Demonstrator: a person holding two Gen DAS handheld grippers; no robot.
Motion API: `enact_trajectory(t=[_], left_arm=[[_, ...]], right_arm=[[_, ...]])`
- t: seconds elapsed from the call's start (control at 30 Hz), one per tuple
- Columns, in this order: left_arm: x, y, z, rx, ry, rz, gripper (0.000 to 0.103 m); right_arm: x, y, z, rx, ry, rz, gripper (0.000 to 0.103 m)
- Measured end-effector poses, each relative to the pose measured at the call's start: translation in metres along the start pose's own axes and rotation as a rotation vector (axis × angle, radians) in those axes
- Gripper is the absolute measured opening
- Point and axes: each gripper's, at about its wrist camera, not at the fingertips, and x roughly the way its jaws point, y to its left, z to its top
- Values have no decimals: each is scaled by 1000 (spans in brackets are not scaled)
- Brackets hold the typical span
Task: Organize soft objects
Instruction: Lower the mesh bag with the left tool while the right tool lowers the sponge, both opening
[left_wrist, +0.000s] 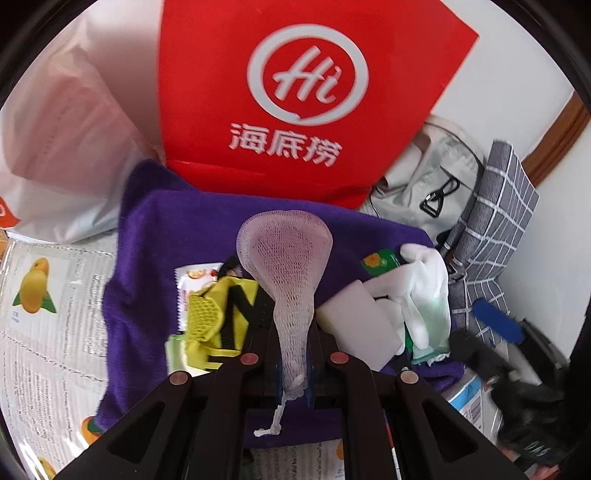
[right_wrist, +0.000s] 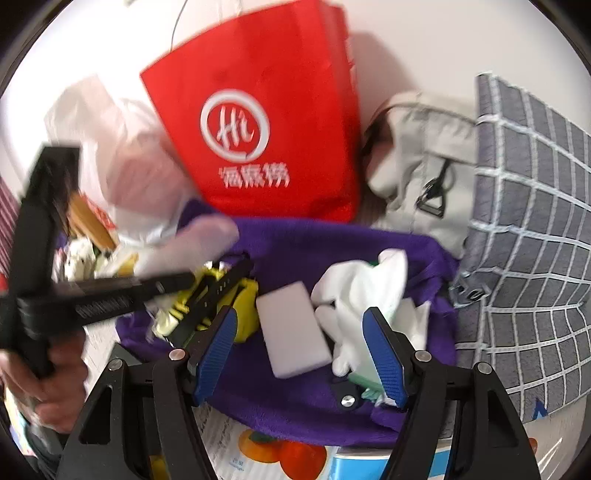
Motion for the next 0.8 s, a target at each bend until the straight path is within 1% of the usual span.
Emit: enact_trajectory(t=[0.17, 0.33, 0.53, 0.63, 0.67, 0.7, 0.73, 0.8], left_arm=[[13, -10, -4, 28, 30, 7, 8], [27, -16, -7, 42, 67, 21, 8], [39, -19, -12, 47, 109, 21, 9], [42, -20, -13, 56, 113, 44, 12], [43, -20, -14, 57, 115, 56, 16], [44, -20, -14, 57, 122, 57, 22], [45, -19, -14, 54, 128, 53, 24], [47, -20, -12, 53, 134, 52, 34]], right_arm=[[-11, -11, 3, 22, -36, -17, 70], [-14, -19, 5, 39, -44, -23, 70], [-21, -24, 7, 47, -57, -27, 70], [-23, -26, 7, 53, -60, -23, 70], [-24, -26, 7, 55, -62, -24, 70], [-25, -26, 7, 57, -65, -23, 70], [-25, -26, 7, 59, -67, -20, 70], [-26, -26, 7, 61, -70, -21, 70]])
